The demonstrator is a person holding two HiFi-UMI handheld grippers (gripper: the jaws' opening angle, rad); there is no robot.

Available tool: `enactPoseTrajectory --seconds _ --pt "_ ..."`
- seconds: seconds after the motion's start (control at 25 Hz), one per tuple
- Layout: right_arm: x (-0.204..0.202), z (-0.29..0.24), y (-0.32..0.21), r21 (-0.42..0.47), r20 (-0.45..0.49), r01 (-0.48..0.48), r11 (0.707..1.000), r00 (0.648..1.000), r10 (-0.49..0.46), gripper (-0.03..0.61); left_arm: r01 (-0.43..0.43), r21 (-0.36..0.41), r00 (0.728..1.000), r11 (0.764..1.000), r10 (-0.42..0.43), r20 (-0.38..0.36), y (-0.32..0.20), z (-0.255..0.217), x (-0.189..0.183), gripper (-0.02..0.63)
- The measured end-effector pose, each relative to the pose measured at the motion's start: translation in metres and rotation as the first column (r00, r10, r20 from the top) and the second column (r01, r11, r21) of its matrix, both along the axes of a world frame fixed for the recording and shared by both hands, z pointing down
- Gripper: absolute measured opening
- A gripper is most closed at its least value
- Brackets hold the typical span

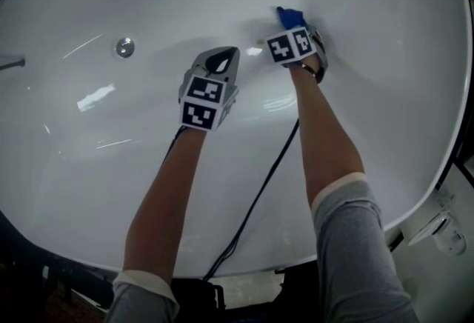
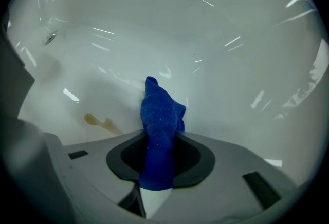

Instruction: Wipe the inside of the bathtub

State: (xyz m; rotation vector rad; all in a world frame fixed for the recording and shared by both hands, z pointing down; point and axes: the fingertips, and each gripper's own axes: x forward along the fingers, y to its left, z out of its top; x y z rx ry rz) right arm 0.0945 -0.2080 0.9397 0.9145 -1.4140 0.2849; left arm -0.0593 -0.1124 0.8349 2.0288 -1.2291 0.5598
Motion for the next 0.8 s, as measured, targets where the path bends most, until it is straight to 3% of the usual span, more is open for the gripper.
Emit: enactPoseTrajectory --seconds 0.48,0.8 --pt "-0.051 0.010 0.064 -0.093 0.152 -0.024 0.995 0.988 0.038 0.097 0.042 -0.031 0.999 0.999 -0.042 0.014 0.019 0.001 -0.033 0.003" --pt "-0.076 0.012 0.086 -0.113 0.157 0.020 0.993 0.988 -0.002 0.098 0.069 -0.045 0.997 0.997 -0.067 0.036 0.034 0.000 -0.061 0.003"
